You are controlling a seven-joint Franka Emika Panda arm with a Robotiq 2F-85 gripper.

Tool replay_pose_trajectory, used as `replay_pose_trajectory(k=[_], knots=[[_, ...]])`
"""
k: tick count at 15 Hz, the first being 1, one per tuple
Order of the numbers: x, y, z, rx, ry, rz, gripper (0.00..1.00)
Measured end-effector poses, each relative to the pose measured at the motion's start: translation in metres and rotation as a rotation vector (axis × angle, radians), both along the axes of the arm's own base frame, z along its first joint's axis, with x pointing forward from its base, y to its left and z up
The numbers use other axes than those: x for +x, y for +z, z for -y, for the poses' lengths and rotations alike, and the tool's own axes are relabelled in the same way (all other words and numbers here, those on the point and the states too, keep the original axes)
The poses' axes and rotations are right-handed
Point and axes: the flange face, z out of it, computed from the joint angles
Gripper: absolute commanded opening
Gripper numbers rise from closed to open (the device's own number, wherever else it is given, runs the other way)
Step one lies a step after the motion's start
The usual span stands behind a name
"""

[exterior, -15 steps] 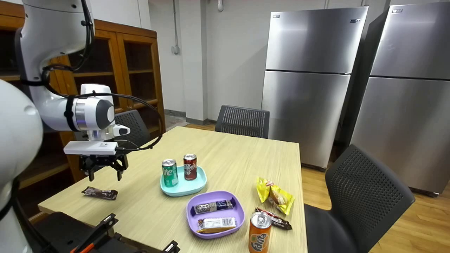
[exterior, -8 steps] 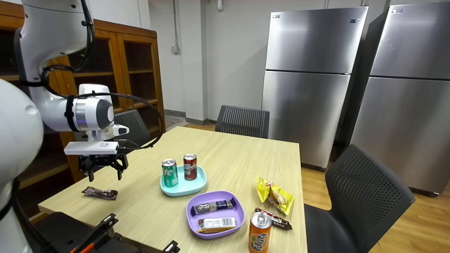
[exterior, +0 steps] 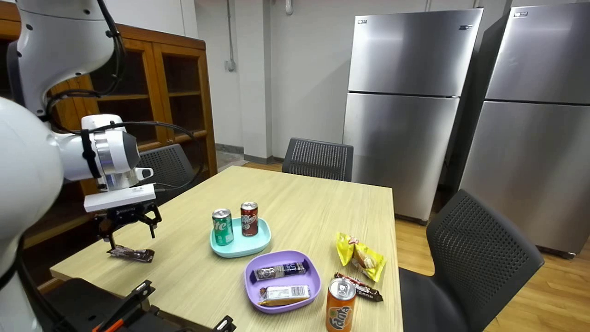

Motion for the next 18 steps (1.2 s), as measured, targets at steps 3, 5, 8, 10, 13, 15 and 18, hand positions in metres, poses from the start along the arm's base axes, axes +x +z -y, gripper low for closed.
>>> replay_pose_trajectory(k=[3,5,8,10,13,15,18], knots=[[-0.004,-0.01,-0.007,-0.013,0.114,-0.002,1.0],[-0.002,-0.017,-0.007,-0.021,0.153,-0.002,1.0],[0.006,-0.028,-0.004,-0.032,0.18,-0.006,1.0],[0.01,-0.033,-0.005,-0.034,0.194,-0.008,1.0],[0.014,-0.038,-0.007,-0.032,0.209,-0.01,0.75],[0.015,-0.041,-0.009,-0.032,0.213,-0.011,0.66],[0.015,-0.043,-0.01,-0.033,0.217,-0.011,0.41]])
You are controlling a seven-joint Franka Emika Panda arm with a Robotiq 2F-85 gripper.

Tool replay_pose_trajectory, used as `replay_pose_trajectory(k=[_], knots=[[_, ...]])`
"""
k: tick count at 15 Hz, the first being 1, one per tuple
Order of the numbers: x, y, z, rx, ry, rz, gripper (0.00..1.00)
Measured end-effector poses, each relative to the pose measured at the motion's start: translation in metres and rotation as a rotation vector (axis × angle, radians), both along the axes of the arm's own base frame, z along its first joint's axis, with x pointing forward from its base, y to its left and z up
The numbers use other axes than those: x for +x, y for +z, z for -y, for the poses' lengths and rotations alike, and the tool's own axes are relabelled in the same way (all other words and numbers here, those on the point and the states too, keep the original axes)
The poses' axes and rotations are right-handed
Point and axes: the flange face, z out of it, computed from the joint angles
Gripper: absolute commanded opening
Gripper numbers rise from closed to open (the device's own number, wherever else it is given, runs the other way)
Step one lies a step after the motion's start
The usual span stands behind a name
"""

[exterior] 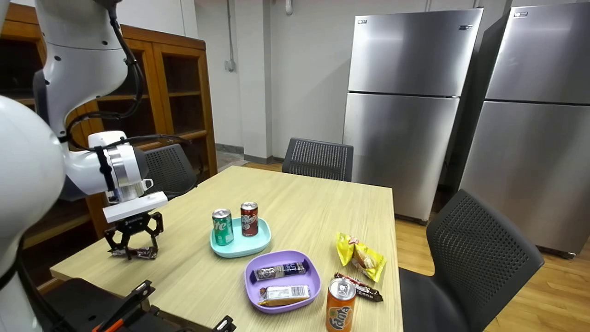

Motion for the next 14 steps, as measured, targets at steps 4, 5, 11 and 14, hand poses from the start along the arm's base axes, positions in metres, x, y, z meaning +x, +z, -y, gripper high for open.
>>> replay_pose_trajectory(k=[4,5,11,14], knots=[[-0.0003,-0.0035,-0.0004,-0.002,0.0,-0.004,0.1],[-0.0003,-0.0039,-0.0004,-0.002,0.0,-0.005,0.04],[-0.0003,-0.0029,-0.0023,0.0,0.004,-0.002,0.06],[0.0019,0.0035,-0.0052,0.008,0.007,0.011,0.05]])
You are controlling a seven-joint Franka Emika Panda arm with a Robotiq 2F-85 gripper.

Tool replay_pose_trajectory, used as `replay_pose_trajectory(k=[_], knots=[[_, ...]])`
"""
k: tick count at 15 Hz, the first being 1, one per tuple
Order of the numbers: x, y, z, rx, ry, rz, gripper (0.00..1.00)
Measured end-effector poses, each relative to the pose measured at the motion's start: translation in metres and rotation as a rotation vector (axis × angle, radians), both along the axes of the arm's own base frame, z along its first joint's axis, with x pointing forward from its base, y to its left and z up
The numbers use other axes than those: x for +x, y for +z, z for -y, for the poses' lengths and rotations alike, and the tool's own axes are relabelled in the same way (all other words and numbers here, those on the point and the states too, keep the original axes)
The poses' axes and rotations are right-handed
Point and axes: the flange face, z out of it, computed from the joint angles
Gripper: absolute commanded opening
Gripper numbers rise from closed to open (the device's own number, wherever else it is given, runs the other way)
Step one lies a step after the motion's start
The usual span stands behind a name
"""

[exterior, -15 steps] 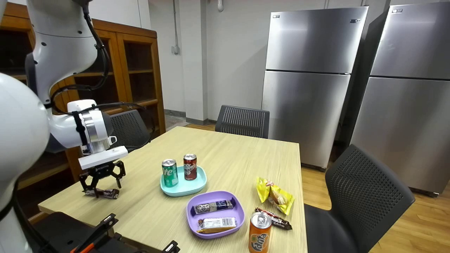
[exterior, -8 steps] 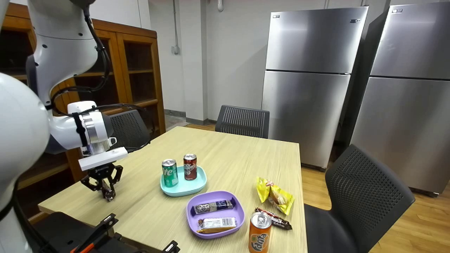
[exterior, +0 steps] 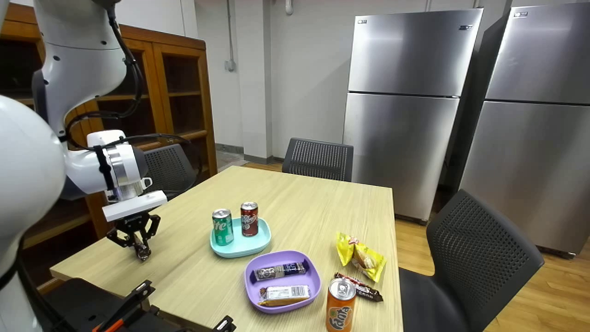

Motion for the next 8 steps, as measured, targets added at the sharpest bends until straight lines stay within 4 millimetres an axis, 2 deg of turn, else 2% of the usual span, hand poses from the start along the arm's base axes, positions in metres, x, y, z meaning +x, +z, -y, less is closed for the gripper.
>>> replay_pose_trajectory(k=[4,8], knots=[[0.011,0.028,-0.004,0.018,-0.001,0.055,0.05],[0.023,0.057,0.007,0.026,-0.053,0.114,0.05]])
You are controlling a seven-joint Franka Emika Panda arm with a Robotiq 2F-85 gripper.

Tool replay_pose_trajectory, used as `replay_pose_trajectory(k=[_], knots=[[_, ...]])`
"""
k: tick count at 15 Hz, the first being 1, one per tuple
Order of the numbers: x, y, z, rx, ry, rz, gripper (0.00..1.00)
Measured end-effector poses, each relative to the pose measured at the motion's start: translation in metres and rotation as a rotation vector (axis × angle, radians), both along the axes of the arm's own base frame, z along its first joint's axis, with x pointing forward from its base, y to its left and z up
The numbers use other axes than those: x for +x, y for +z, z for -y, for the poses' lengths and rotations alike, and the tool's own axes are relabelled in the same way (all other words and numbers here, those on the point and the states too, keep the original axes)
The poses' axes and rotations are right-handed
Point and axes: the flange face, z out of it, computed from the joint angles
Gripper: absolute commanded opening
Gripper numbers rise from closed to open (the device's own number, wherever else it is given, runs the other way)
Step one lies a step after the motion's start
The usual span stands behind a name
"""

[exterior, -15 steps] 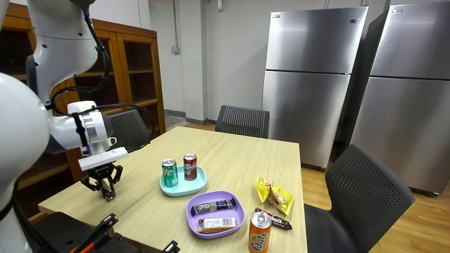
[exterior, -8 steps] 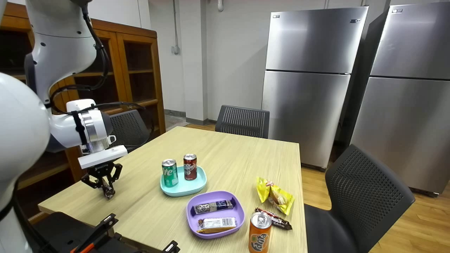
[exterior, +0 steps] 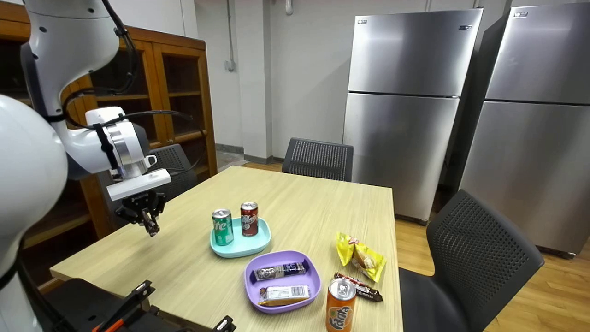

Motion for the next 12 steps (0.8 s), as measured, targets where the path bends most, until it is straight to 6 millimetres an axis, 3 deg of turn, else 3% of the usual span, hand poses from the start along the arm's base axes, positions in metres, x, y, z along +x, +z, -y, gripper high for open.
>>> replay_pose_trajectory(k=[12], knots=[[0.01,0.05,0.041,0.022,-0.233,0.087,0.05]])
